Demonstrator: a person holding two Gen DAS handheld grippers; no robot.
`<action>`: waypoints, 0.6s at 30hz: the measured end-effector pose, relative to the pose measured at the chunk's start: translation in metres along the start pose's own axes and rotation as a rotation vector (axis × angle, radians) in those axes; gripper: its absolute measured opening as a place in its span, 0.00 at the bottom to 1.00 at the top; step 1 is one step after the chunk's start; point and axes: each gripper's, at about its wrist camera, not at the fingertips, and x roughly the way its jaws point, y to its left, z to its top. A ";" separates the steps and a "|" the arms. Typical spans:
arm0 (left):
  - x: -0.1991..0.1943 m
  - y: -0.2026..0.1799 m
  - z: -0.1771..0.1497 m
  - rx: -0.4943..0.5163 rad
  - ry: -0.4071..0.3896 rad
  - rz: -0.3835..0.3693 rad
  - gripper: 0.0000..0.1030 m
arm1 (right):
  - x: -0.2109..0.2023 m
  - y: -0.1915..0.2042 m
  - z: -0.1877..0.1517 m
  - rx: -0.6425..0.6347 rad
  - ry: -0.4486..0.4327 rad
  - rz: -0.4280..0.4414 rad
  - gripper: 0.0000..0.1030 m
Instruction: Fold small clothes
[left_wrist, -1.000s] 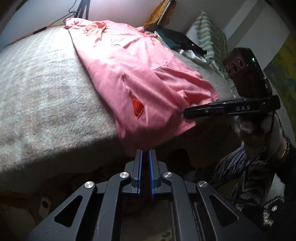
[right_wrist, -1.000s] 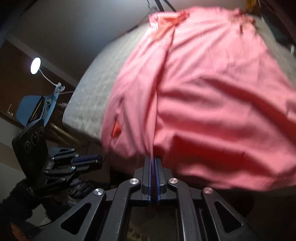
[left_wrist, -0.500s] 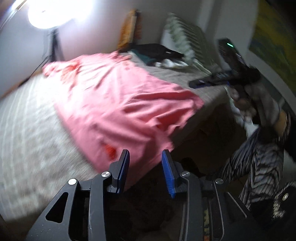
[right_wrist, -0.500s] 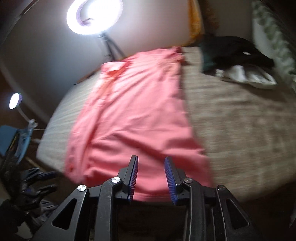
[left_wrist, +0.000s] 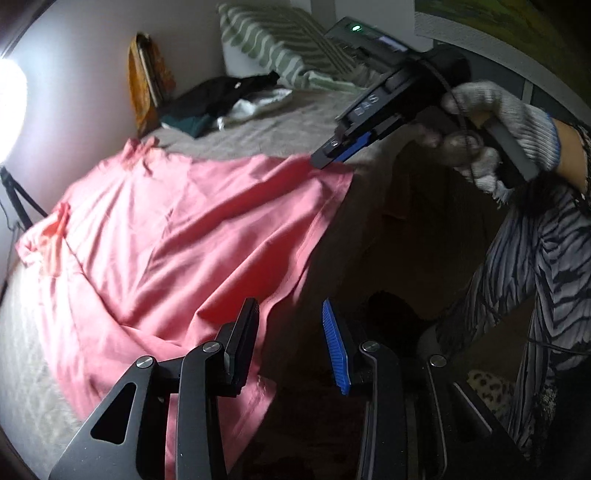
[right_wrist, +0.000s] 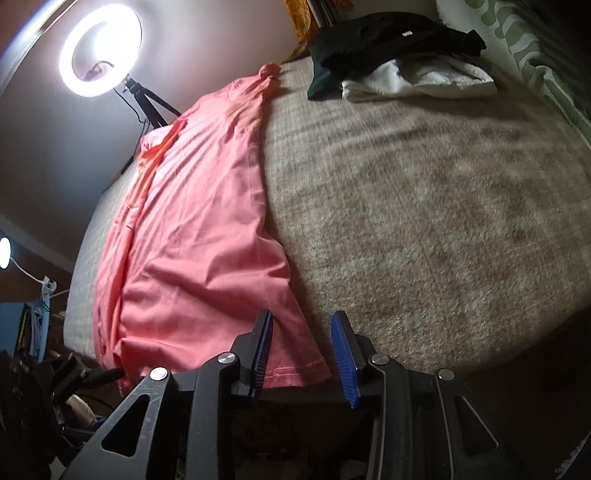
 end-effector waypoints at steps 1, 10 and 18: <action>0.003 0.002 0.000 -0.006 0.008 -0.005 0.27 | 0.001 -0.001 0.000 0.001 0.002 0.001 0.35; 0.004 0.020 -0.004 -0.095 0.006 -0.040 0.25 | 0.005 0.000 0.000 -0.005 0.010 -0.001 0.35; 0.015 0.015 -0.003 -0.032 0.002 -0.022 0.02 | 0.006 0.005 -0.001 -0.010 0.006 -0.017 0.34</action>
